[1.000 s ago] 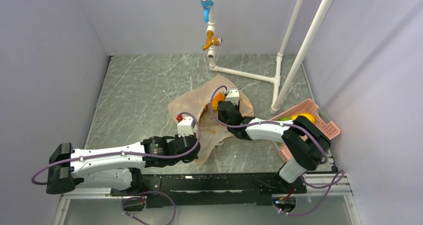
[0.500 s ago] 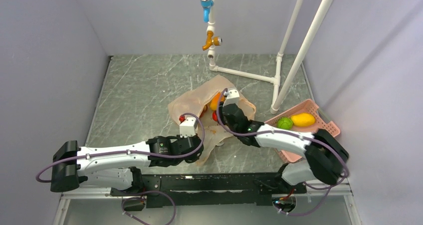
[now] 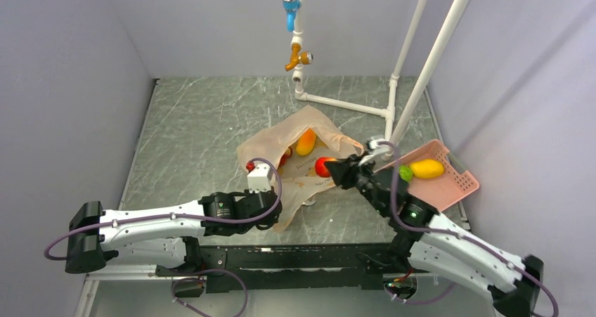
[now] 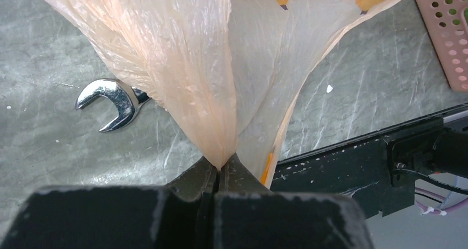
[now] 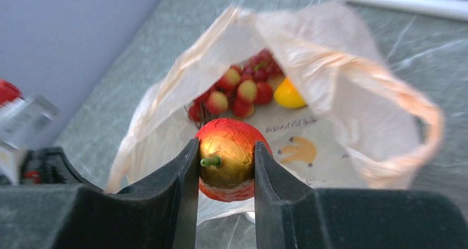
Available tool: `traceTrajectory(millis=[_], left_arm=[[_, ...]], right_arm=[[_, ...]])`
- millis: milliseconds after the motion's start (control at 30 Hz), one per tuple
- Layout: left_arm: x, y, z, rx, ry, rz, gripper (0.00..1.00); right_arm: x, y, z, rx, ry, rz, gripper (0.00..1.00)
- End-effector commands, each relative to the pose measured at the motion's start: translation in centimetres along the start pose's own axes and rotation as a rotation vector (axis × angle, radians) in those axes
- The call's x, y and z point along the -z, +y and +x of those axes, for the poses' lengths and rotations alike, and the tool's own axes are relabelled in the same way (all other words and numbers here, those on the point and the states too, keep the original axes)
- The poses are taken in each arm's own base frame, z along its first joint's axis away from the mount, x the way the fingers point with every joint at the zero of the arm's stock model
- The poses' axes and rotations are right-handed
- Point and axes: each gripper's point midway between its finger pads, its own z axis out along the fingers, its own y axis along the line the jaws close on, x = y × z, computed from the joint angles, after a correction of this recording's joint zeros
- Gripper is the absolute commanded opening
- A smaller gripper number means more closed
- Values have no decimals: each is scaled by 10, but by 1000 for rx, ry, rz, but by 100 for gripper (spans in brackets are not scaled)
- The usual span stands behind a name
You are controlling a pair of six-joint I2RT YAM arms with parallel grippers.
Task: Take the fake fruits out of the plastic bag
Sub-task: Take out the fake fruit from the plastic bag, then place the fake fruit in the bin.
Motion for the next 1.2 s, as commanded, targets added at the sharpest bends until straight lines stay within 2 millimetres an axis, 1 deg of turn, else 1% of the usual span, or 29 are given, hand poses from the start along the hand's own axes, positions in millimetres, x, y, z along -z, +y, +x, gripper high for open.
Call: traceTrajectory(millis=[0,100,133,167,233,300,400,500,567,600,667,767,833,933,967,1000,1033,1133,1167], left_arm=[[1,7,-3,13,-26,-25,0],[0,7,-3,14,-28,-27,0],[0,7,-3,12,-28,-24,0],[0,6,-3,14,-29,-22,0],[0,5,-4,9,-29,-19,0],[1,4,-5,6,-31,-20,0],[3,4,-6,0,-29,-25,0],[4,4,-7,2,-30,-21,0],[4,4,-6,6,-29,-17,0],[4,3,-6,9,-29,-13,0],[4,2,-5,12,-26,-3,0],[5,2,-5,17,-25,11,0],[6,1,-6,18,-28,18,0],[9,1,-7,21,-31,30,0],[10,1,-8,22,-33,36,0],[11,0,-8,26,-36,46,0],[12,0,-9,29,-40,54,0],[14,-3,-12,32,-50,74,0],[14,-3,-12,31,-54,75,0]], right_arm=[[41,-39,-38,-50,-175,160,0],[64,-65,-50,-111,-268,266,0],[70,-78,-51,-139,-294,327,0],[79,-96,-52,-172,-334,422,0],[94,-123,-49,-209,-375,572,0],[107,-144,-45,-225,-395,709,0],[121,-162,-40,-201,-390,869,0],[125,-172,-35,-146,-363,990,0],[131,-183,-29,-112,-357,1086,0],[138,-192,-26,-108,-361,1149,0],[152,-205,-26,-86,-359,1265,0],[154,-220,-23,-92,-343,1381,0],[154,-233,-19,-135,-321,1444,0],[136,-254,9,-245,-209,1393,0],[135,-264,15,-272,-194,1379,0],[133,-270,22,-316,-195,1360,0],[134,-273,25,-333,-202,1364,0],[140,-274,16,-303,-205,1400,0],[140,-274,17,-302,-198,1401,1]])
